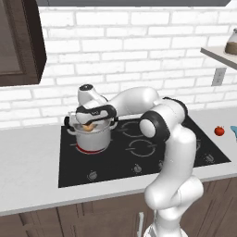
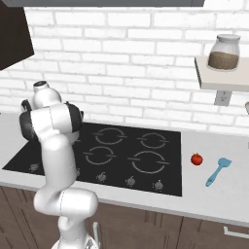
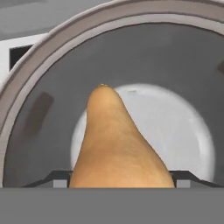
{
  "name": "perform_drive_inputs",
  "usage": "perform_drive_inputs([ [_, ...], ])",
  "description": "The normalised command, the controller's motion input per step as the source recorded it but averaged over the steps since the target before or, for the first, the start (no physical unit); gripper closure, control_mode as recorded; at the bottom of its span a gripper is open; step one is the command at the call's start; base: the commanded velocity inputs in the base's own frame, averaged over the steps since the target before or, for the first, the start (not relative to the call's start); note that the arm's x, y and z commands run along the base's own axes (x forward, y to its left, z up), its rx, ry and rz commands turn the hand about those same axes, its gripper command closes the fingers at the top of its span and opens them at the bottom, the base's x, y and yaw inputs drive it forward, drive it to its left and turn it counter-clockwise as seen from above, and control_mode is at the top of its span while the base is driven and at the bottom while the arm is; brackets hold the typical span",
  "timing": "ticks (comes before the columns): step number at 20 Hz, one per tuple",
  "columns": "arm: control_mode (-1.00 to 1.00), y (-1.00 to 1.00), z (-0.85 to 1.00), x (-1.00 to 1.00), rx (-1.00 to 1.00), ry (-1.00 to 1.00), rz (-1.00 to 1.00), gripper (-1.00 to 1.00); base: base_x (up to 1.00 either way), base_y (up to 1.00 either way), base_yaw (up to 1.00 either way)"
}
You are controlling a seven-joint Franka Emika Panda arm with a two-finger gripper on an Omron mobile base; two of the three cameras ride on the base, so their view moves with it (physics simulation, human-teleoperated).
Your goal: Put the squash and tomato in the pot. Retrieve the spatula and lightly stir the vegetables in the pot.
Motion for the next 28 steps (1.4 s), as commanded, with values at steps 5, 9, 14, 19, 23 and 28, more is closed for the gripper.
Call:
perform_drive_inputs([
  [5,-1.00,0.00,-0.11,0.01,0.00,0.00,0.00,-1.00,0.00,0.00,0.00],
  [9,-1.00,0.00,0.00,0.00,0.00,0.00,0.00,-1.00,0.00,0.00,0.00],
  [14,-1.00,0.00,0.00,0.00,0.00,-0.03,0.00,-1.00,0.00,0.00,0.00],
  [19,-1.00,-0.01,0.08,-0.16,0.00,-0.07,0.00,-1.00,0.00,0.00,0.00],
  [23,-1.00,-0.14,0.33,-0.28,0.00,-0.07,0.00,-1.00,0.00,0.00,0.00],
  [28,-1.00,-0.32,0.46,-0.36,0.03,-0.05,0.00,-1.00,0.00,0.00,0.00],
])
